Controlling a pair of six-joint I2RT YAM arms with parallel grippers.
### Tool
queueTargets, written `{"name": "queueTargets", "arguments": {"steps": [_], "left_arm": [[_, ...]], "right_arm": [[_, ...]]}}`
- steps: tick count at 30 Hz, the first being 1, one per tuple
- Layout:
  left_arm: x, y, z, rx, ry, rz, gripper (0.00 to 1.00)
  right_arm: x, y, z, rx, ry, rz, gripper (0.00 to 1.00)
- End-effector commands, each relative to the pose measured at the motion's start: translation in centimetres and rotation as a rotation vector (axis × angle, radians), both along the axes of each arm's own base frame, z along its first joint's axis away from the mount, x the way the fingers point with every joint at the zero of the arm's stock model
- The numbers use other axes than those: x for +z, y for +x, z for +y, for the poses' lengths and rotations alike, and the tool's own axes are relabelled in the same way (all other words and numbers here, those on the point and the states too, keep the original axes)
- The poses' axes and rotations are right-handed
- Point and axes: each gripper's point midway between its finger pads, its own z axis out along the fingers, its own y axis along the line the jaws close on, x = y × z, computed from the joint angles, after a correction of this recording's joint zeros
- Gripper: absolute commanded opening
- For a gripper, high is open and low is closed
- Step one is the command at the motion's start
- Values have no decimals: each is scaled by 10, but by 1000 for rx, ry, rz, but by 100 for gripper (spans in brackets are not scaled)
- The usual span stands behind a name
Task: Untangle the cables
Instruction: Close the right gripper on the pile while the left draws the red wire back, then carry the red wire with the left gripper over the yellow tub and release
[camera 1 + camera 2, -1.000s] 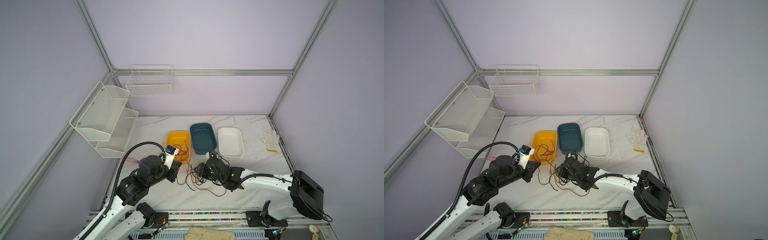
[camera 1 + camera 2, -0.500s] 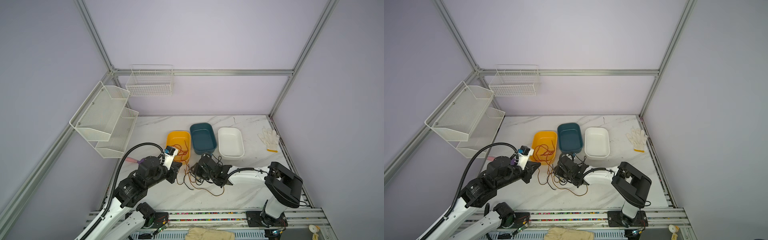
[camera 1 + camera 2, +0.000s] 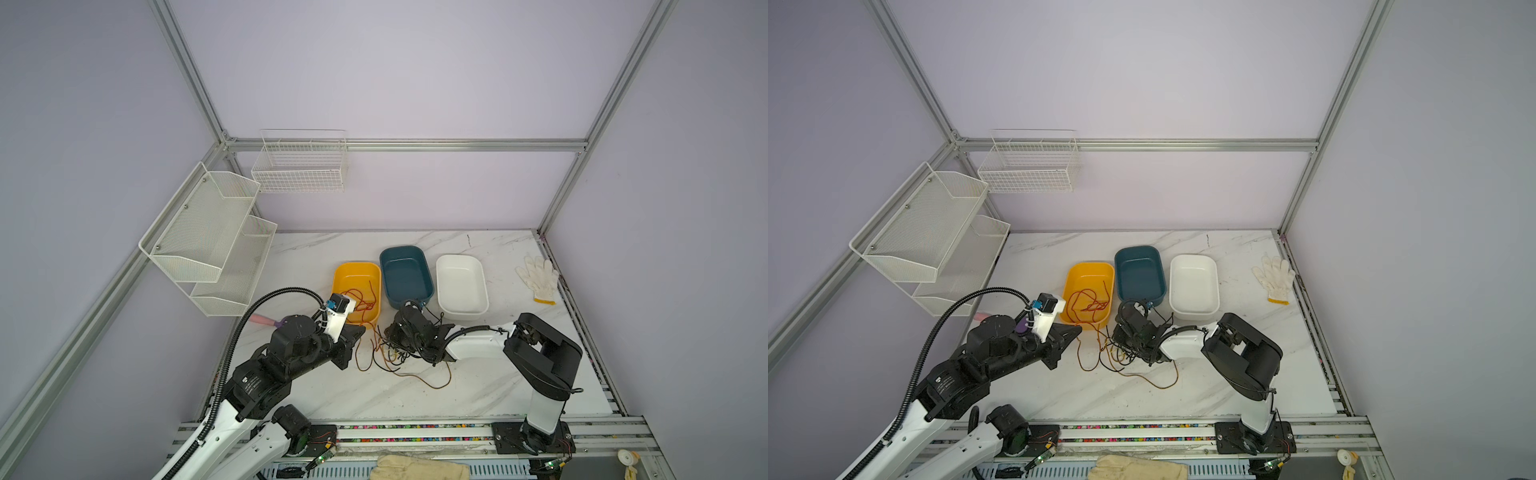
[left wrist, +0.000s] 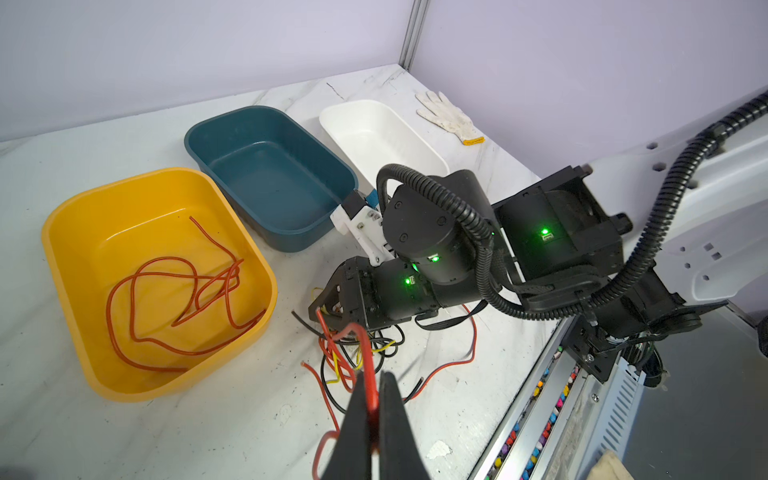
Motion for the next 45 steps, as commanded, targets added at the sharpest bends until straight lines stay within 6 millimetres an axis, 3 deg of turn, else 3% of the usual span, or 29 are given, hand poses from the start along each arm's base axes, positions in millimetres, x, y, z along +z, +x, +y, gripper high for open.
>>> {"name": "queueTargets", "arguments": {"steps": [1, 6, 11, 19, 25, 34, 39, 45], "left_arm": [[16, -5, 2, -15, -49, -104, 0], [58, -26, 23, 16, -180, -275, 0], [82, -43, 47, 72, -228, -352, 0], [117, -41, 51, 94, -216, -375, 0], [124, -6, 48, 173, -73, -372, 0], [121, 61, 27, 241, 93, -360, 0], [108, 104, 29, 282, 122, -314, 0], [97, 141, 27, 303, 129, -279, 0]], "right_arm": [[-1, 7, -20, -62, -18, -15, 15], [-2, 13, -48, -100, -36, -28, 0], [-2, 15, -69, -121, -55, -41, 0], [32, 10, -87, -123, -35, -132, 0], [61, 4, -91, -73, -17, -211, 0], [108, -4, -105, -61, 32, -327, 0], [136, -12, -113, -50, 73, -390, 0], [155, -21, -118, -32, 115, -435, 0]]}}
